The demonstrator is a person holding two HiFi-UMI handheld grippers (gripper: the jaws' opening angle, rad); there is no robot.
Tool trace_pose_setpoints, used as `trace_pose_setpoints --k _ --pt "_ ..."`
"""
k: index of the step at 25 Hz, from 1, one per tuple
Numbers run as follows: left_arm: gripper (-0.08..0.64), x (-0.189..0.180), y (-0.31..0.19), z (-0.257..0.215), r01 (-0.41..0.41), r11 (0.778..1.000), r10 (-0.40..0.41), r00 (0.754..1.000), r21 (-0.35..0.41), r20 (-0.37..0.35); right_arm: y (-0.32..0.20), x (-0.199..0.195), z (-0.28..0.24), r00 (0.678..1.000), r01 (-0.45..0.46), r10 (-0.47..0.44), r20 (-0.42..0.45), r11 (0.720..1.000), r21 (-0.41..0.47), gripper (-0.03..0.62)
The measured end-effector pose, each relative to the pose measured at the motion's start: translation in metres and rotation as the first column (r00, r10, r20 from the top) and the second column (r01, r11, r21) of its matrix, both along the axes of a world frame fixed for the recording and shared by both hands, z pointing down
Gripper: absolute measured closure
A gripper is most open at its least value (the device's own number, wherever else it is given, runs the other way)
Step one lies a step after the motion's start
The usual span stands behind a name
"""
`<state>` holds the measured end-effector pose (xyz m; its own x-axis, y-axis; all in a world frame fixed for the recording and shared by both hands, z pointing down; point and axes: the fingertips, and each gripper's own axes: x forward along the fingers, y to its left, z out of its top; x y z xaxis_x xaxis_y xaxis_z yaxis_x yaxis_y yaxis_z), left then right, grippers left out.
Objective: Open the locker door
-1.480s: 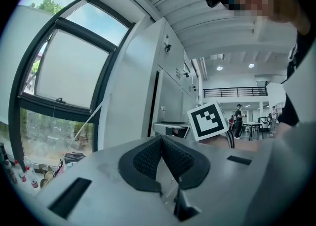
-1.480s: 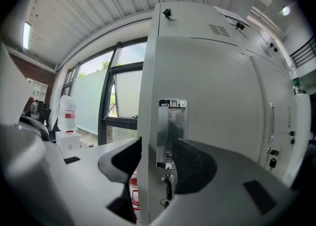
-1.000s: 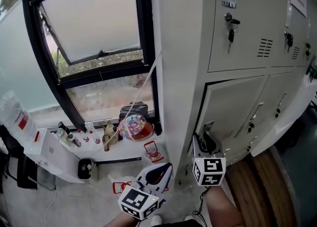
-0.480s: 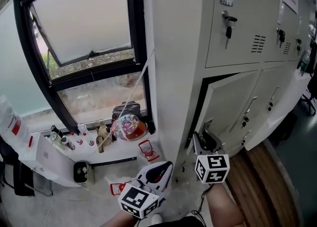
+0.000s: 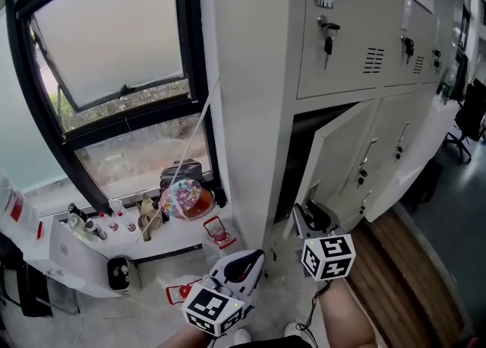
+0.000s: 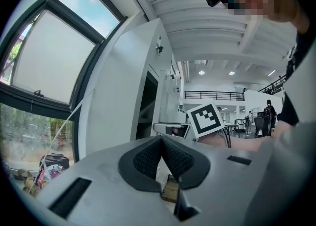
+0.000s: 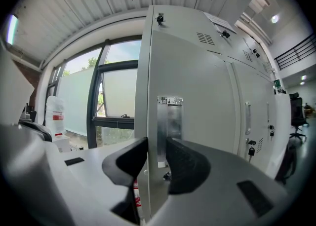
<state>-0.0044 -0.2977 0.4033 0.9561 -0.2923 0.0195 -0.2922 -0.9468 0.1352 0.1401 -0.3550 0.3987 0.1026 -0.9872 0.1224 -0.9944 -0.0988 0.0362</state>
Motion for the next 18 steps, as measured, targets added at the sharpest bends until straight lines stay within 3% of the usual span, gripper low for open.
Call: trace_pose_setpoints --k 7,18 --pt "0.543 0.002 0.007 -0.001 -0.052 0.999 0.052 0.999 -0.001 -0.008 0.017 0.005 0.000 0.999 0.033 -0.033 0.008 0.999 0.015 0.419" --pt "0.543 0.010 0.026 0.004 -0.163 0.987 0.163 0.987 -0.004 -0.006 0.052 0.015 -0.001 0.998 -0.060 0.060 0.004 0.997 0.040 0.410"
